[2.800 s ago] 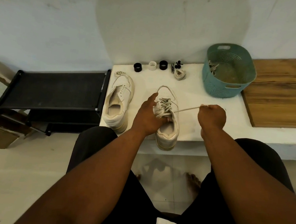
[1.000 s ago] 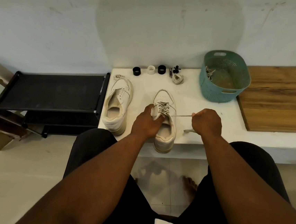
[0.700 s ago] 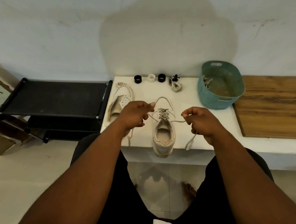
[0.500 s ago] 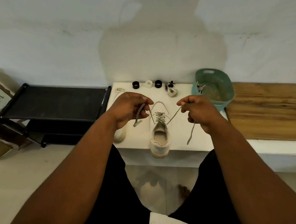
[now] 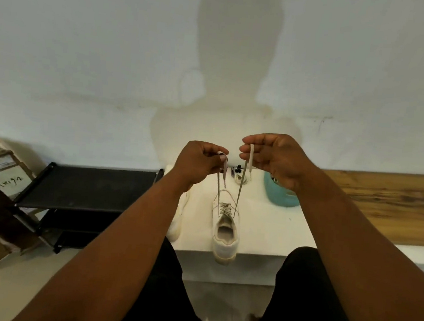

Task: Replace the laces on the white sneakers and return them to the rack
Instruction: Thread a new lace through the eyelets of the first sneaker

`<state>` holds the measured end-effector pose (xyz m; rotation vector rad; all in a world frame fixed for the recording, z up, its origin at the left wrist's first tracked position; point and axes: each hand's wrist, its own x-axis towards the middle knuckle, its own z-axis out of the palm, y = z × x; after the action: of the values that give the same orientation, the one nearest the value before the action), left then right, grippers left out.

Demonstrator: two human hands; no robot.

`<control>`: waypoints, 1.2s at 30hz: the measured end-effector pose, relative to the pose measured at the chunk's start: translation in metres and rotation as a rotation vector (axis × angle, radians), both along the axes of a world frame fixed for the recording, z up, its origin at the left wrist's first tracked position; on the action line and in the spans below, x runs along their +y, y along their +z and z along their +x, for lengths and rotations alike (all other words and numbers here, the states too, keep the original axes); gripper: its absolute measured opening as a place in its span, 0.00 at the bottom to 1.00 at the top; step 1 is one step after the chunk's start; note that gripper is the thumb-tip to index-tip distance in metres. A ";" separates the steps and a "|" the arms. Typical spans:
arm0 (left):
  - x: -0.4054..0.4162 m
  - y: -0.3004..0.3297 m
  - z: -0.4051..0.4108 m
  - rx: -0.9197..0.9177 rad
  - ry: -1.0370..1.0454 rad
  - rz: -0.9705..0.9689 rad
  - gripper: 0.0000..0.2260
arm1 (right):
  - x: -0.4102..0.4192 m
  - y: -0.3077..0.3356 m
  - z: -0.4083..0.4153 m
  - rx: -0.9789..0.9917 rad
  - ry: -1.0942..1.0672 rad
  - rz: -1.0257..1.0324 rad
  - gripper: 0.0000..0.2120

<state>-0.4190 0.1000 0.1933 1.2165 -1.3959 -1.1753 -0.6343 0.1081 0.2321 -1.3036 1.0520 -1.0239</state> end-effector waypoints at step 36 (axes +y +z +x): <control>-0.019 0.045 -0.043 0.395 0.275 -0.132 0.05 | -0.034 0.022 0.041 0.340 -0.511 -0.494 0.07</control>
<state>-0.4618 0.0808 0.2384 0.9819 -0.9624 -1.0434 -0.5937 0.0745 0.2537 -1.6913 1.5009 -1.5511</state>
